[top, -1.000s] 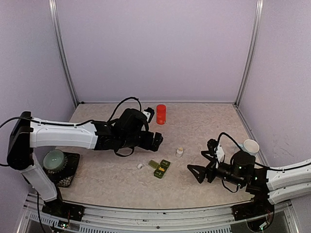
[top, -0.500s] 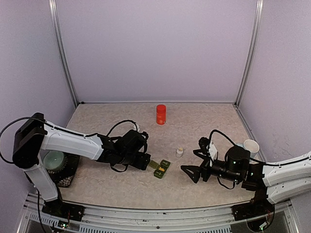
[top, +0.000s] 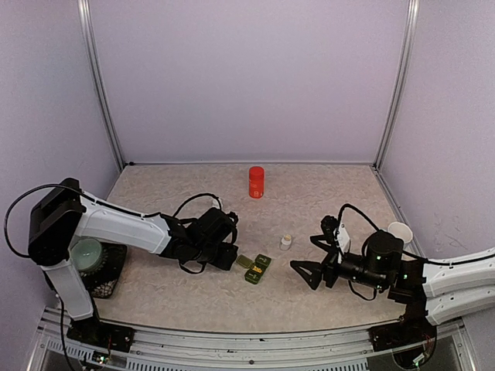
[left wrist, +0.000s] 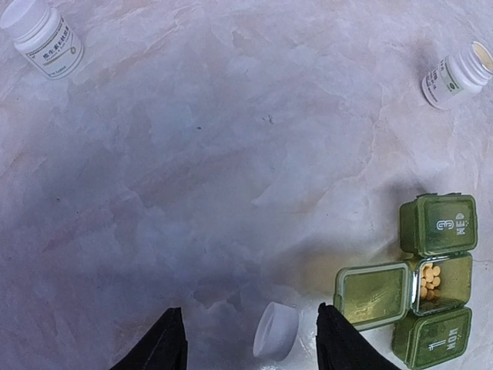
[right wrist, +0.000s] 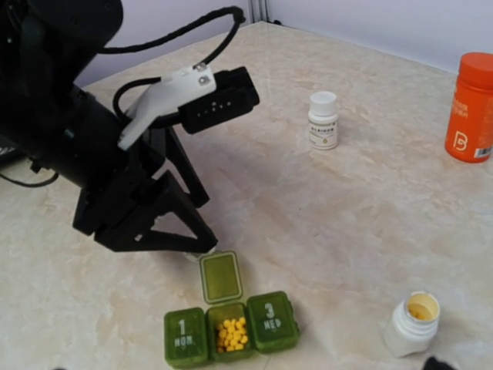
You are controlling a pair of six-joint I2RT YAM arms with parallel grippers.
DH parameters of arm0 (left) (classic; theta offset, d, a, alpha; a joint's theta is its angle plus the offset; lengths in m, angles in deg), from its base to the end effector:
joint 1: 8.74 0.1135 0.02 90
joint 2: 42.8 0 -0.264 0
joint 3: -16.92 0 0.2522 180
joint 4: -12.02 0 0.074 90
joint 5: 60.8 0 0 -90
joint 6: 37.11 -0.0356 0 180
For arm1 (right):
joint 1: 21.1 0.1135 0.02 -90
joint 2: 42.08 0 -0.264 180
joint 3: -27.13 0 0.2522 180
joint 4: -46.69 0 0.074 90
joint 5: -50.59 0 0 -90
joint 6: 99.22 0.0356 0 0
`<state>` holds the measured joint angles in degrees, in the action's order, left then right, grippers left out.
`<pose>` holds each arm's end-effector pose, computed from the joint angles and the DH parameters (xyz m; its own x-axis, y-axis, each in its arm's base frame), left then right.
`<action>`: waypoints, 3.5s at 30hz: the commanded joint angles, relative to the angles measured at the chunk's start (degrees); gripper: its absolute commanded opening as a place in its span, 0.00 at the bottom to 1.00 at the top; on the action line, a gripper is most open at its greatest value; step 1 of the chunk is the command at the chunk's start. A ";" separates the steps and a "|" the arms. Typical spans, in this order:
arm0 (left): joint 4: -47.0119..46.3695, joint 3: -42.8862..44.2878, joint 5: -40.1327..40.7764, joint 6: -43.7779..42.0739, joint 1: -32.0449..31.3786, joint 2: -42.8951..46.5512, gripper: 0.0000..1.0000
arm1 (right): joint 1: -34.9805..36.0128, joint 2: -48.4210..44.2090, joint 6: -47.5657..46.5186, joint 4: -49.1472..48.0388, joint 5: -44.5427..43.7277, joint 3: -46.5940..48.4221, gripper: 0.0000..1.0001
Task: Sort the pills into containers
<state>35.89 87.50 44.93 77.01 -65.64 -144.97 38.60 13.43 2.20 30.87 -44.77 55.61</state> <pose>0.2002 -0.2895 0.1503 -0.7058 0.3624 -0.6087 0.4755 0.8793 -0.0279 0.1050 0.1732 0.1952 -0.2572 -0.0494 -0.9651 -0.7779 0.6032 0.1764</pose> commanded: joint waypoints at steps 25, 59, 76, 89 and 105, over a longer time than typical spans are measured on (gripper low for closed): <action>1.93 -0.85 -4.10 1.50 0.48 -0.20 0.23 | -0.17 0.67 -0.56 0.94 -0.86 0.57 0.98; -11.74 -1.10 -24.78 15.60 -4.64 17.05 0.18 | 6.45 14.08 -24.43 -7.12 4.09 9.35 0.95; -8.46 1.62 -21.75 14.65 -6.54 15.95 0.19 | 7.18 18.06 -23.80 2.94 0.68 16.26 0.73; -5.61 -1.09 -16.81 2.98 -13.53 15.54 0.74 | 9.20 -2.49 5.90 40.73 6.34 15.89 0.72; 10.12 22.55 -17.82 -19.94 -26.93 -8.46 0.93 | 13.86 -16.44 39.74 79.74 -13.29 28.52 0.73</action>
<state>40.44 105.71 29.41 65.62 -91.48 -149.91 52.02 -0.69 34.29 101.14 -50.04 81.49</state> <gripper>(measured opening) 0.945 0.723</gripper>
